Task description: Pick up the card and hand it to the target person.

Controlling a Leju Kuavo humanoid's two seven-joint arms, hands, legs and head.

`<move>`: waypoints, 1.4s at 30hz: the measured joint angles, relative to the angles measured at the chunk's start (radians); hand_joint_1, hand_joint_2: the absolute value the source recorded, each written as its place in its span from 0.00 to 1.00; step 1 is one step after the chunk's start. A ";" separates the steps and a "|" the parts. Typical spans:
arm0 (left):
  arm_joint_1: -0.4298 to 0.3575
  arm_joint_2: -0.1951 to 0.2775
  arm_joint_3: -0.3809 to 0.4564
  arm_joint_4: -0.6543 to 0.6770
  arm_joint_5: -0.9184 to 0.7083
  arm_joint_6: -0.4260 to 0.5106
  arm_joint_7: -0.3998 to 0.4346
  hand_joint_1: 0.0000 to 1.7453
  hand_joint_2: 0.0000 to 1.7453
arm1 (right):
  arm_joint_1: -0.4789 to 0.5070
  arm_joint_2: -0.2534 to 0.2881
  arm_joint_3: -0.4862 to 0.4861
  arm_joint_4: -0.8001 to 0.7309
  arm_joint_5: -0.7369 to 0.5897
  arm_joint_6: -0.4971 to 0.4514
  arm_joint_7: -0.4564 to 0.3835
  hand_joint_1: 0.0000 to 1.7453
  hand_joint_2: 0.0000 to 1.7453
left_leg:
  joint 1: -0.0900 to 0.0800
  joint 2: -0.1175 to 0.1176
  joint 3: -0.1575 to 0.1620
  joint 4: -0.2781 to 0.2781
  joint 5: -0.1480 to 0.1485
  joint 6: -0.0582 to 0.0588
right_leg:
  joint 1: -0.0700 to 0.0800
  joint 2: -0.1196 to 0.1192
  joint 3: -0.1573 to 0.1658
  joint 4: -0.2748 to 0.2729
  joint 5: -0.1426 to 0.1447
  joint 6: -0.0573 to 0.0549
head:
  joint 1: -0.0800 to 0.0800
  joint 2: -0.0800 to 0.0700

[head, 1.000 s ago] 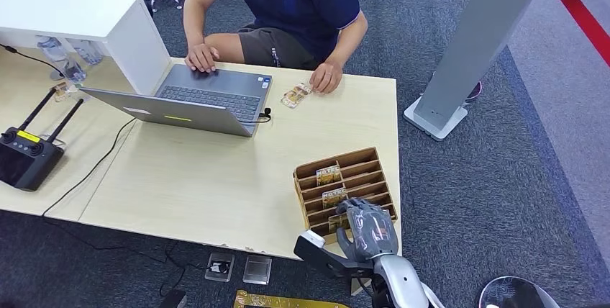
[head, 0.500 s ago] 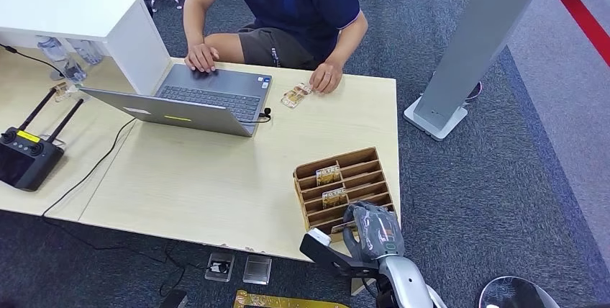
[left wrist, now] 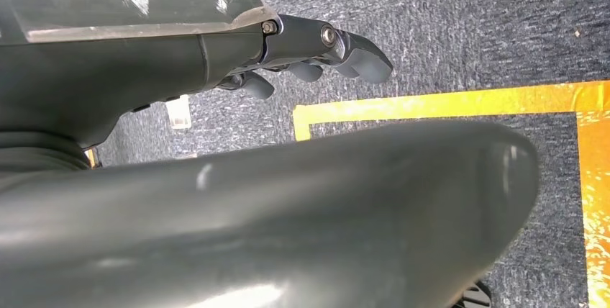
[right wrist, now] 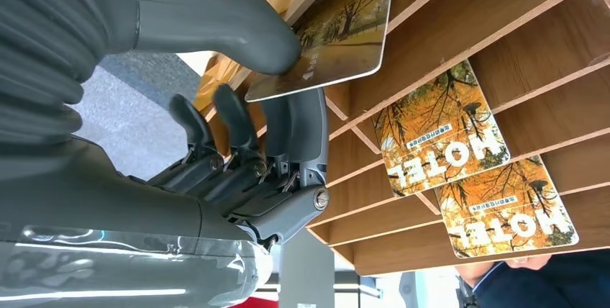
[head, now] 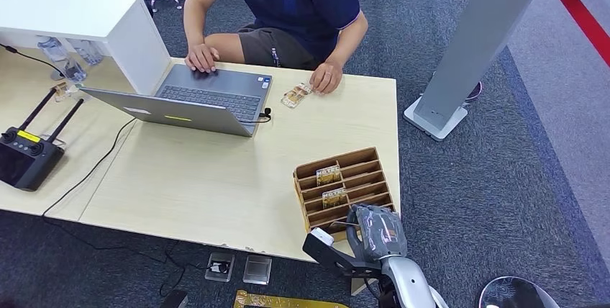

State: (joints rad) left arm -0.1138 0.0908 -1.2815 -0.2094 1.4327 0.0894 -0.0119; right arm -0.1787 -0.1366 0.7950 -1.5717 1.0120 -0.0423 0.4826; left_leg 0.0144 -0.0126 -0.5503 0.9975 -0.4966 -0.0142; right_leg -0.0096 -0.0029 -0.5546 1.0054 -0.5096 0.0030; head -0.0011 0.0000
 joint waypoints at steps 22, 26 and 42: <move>0.000 0.000 -0.003 0.000 -0.002 -0.001 -0.008 0.00 0.00 | 0.001 -0.005 -0.019 -0.029 0.005 -0.019 0.001 0.94 1.00 | 0.000 0.000 0.000 0.000 0.000 0.000 | 0.000 0.000 0.000 0.000 0.000 0.000 | 0.000 0.000; 0.000 0.000 -0.003 0.000 0.000 -0.003 -0.008 0.00 0.00 | -0.014 -0.017 -0.036 -0.097 0.004 -0.016 -0.004 0.94 1.00 | 0.000 0.000 0.000 0.000 0.000 0.000 | 0.000 0.000 0.000 0.000 0.000 0.000 | 0.000 0.000; -0.010 0.000 -0.008 0.000 -0.014 0.001 -0.010 0.00 0.00 | -0.221 -0.050 -0.055 -0.198 -0.172 -0.015 -0.028 0.94 1.00 | 0.000 0.000 -0.001 0.000 0.000 0.000 | 0.000 0.000 0.000 0.000 0.000 0.000 | 0.000 0.000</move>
State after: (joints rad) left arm -0.1237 0.0905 -1.2897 -0.2094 1.4185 0.0908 -0.0223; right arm -0.3996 -0.1868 0.7404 -1.7692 0.8397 -0.0577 0.4544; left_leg 0.0144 -0.0127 -0.5508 0.9975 -0.4965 -0.0142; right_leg -0.0096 -0.0029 -0.5547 1.0055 -0.5093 0.0029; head -0.0012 0.0000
